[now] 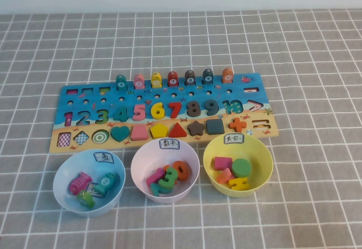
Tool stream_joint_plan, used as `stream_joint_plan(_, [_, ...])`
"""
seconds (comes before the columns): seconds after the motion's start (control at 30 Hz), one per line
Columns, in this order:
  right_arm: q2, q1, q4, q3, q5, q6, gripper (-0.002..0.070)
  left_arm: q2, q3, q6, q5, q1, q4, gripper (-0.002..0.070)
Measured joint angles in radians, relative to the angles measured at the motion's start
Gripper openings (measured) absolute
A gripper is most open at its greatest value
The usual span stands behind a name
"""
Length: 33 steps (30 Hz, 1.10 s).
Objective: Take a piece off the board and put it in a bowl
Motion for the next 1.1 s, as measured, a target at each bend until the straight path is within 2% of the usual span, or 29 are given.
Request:
stream_joint_plan(0.13, [0.116,0.000,-0.028,-0.112,0.161,0.000,-0.0017,0.000,0.000,0.000,0.000,0.000,0.000,-0.0001])
stream_joint_plan(0.43, [0.487,0.000,-0.243,-0.397,0.486,-0.009,-0.0017,0.000,0.000,0.000,0.000,0.000,0.000,-0.0001])
stream_joint_plan(0.9, [1.067,0.008,-0.307,-0.787,0.608,-0.150,-0.0017,0.000,0.000,0.000,0.000,0.000,0.000,-0.0001])
stream_joint_plan(1.1, [1.257,0.110,-0.316,-0.940,0.608,-0.152,-0.0017,0.000,0.000,0.000,0.000,0.000,0.000,-0.0001])
